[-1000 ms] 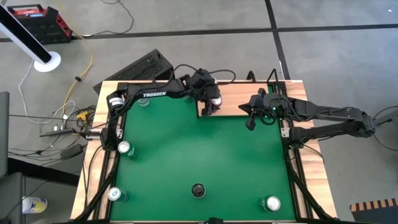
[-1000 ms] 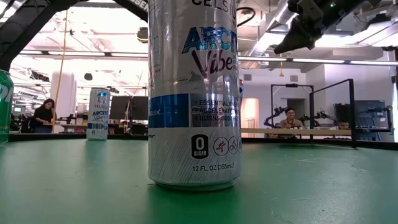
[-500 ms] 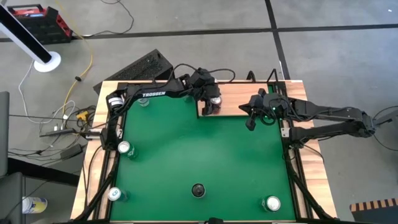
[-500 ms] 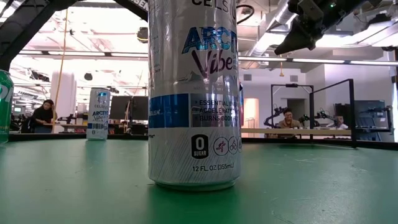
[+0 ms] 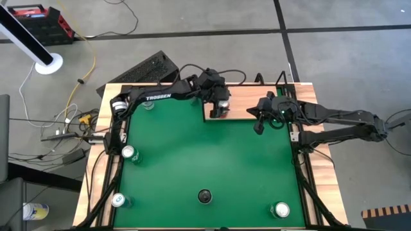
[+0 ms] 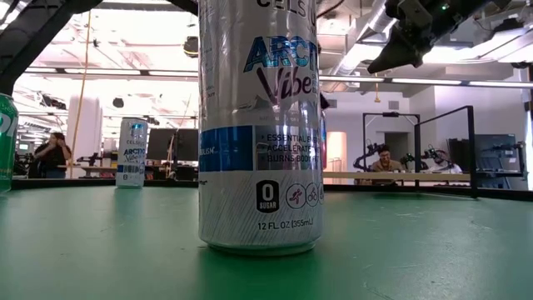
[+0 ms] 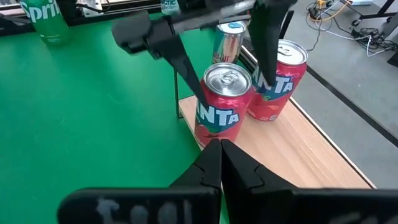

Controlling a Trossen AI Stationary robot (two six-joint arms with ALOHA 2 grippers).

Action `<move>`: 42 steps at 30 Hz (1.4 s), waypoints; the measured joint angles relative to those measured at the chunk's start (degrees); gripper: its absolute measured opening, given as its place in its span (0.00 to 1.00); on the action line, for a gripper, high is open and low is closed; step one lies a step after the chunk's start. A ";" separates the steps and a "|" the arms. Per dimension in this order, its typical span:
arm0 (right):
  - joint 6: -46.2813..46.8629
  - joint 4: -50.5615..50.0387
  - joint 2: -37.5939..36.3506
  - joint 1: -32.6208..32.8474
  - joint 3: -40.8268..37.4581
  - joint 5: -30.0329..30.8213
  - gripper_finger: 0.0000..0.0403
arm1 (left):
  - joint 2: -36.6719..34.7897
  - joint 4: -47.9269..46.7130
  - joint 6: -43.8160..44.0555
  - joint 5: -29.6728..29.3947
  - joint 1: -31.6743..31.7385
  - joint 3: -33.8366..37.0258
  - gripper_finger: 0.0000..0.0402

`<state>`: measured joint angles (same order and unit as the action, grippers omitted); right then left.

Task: Place canned beverage on shelf
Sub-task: Put the red soda can on the shelf aligned with the other red soda can

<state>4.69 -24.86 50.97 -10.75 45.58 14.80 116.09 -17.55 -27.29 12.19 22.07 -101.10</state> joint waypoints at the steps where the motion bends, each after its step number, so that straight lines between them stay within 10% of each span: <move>1: 0.21 0.23 0.52 0.11 0.00 -0.42 0.06 | 0.00 -1.80 -0.46 0.02 -0.17 -1.36 0.81; 22: -0.24 9.28 16.92 -7.71 0.02 -15.43 0.06 | -11.52 -36.24 6.76 -1.40 -3.23 -7.68 0.69; 29: -0.20 13.46 22.19 -10.41 0.02 -20.97 0.06 | -26.20 -22.87 10.49 -12.15 -5.76 14.76 0.61; 42: -0.20 14.32 32.55 -13.79 5.98 -21.13 0.06 | -55.18 20.74 12.84 -12.92 -6.34 54.09 0.55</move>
<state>4.49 -10.54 83.52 -24.54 51.56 -6.33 60.92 3.18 -14.46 -0.74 15.73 -47.02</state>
